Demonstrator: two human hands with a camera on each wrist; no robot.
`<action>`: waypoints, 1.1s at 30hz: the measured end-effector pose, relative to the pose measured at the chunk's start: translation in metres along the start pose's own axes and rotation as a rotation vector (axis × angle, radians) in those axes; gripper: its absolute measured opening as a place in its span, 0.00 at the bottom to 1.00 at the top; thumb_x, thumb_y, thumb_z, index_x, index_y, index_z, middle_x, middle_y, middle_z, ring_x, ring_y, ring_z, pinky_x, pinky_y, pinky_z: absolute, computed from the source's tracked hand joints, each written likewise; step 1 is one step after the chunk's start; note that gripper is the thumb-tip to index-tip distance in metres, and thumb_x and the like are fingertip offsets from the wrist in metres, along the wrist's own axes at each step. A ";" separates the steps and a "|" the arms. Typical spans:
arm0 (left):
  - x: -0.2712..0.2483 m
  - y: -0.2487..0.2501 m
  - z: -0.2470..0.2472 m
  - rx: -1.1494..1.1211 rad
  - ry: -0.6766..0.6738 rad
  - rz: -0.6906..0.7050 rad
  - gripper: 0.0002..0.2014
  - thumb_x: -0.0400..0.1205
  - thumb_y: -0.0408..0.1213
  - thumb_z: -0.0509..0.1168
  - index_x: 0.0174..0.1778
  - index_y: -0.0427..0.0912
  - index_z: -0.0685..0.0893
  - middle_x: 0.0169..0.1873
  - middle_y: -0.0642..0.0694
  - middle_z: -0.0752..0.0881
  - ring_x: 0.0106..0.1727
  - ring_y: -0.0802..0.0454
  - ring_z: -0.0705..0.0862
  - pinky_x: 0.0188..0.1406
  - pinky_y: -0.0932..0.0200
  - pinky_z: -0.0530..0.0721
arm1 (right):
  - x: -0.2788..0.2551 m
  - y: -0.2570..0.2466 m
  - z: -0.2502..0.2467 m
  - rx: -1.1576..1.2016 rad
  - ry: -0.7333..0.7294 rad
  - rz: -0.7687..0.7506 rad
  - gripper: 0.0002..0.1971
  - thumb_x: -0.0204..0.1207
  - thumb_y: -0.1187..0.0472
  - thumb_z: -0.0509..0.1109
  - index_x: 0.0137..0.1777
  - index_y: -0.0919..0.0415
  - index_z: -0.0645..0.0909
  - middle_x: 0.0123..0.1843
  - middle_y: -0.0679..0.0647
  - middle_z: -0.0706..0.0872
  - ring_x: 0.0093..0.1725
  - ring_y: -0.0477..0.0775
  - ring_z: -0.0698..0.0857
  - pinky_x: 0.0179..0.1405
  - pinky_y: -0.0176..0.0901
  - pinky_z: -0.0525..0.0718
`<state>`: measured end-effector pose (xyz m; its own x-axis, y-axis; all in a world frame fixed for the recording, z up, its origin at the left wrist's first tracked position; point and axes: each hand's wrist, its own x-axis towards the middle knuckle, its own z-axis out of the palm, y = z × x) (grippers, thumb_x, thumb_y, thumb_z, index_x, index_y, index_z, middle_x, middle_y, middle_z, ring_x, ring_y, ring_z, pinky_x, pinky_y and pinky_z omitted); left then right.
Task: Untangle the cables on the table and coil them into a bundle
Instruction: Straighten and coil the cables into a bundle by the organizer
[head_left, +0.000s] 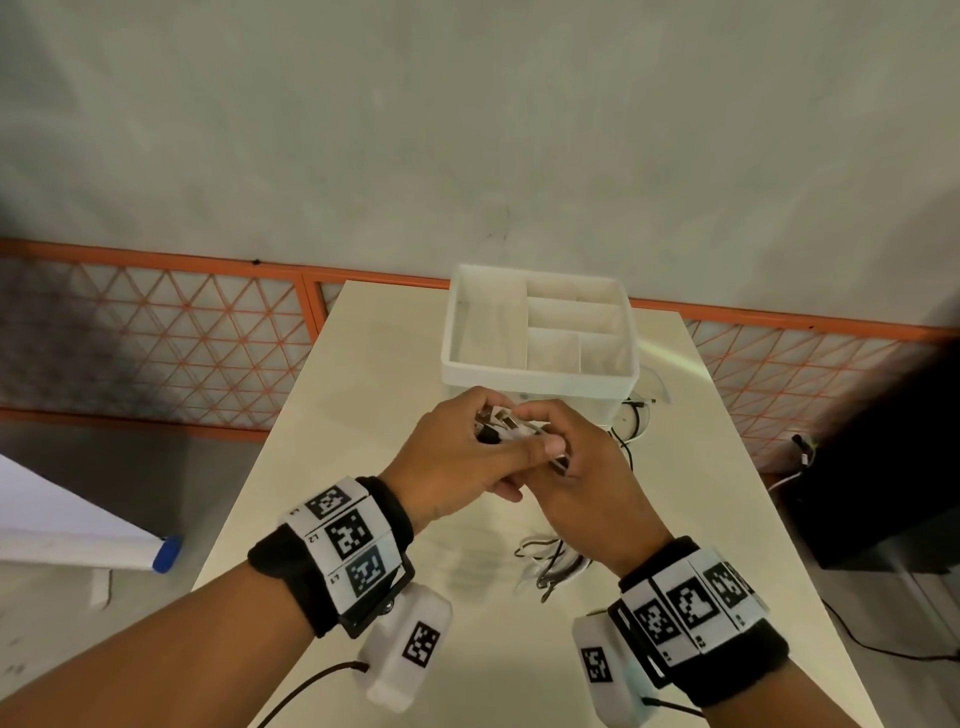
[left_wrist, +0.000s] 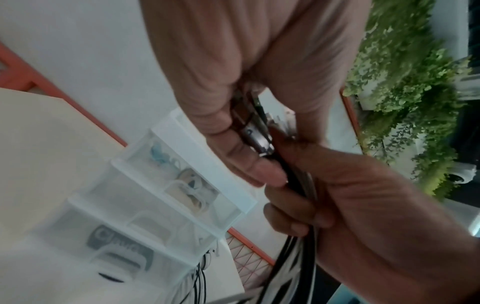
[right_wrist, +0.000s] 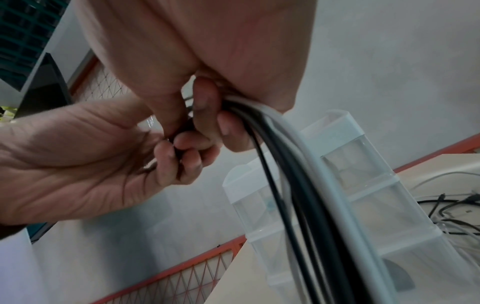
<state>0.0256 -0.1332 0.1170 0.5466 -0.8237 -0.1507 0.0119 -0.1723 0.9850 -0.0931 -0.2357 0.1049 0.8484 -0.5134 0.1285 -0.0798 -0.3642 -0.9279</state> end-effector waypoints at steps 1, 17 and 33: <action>0.001 -0.002 0.001 0.000 0.050 0.010 0.19 0.71 0.44 0.80 0.53 0.41 0.85 0.40 0.41 0.92 0.39 0.42 0.93 0.40 0.45 0.92 | 0.000 -0.001 0.000 0.002 0.001 -0.001 0.12 0.79 0.66 0.73 0.61 0.55 0.82 0.46 0.47 0.93 0.46 0.41 0.91 0.44 0.35 0.87; 0.008 0.012 -0.003 -0.356 0.054 -0.221 0.15 0.86 0.44 0.60 0.46 0.36 0.85 0.29 0.39 0.84 0.24 0.45 0.79 0.16 0.61 0.74 | 0.003 -0.001 0.010 0.060 0.137 -0.041 0.12 0.81 0.61 0.73 0.62 0.50 0.81 0.42 0.49 0.92 0.40 0.41 0.89 0.40 0.29 0.84; 0.007 0.015 -0.003 -0.231 0.067 -0.132 0.12 0.83 0.31 0.63 0.54 0.22 0.82 0.34 0.33 0.87 0.30 0.40 0.87 0.25 0.57 0.84 | 0.002 -0.002 0.014 0.078 0.166 -0.062 0.06 0.87 0.62 0.64 0.49 0.59 0.81 0.27 0.43 0.84 0.24 0.39 0.80 0.27 0.24 0.73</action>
<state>0.0322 -0.1396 0.1315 0.5821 -0.7632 -0.2805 0.2728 -0.1417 0.9516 -0.0841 -0.2251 0.1019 0.7523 -0.6151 0.2361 0.0160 -0.3412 -0.9398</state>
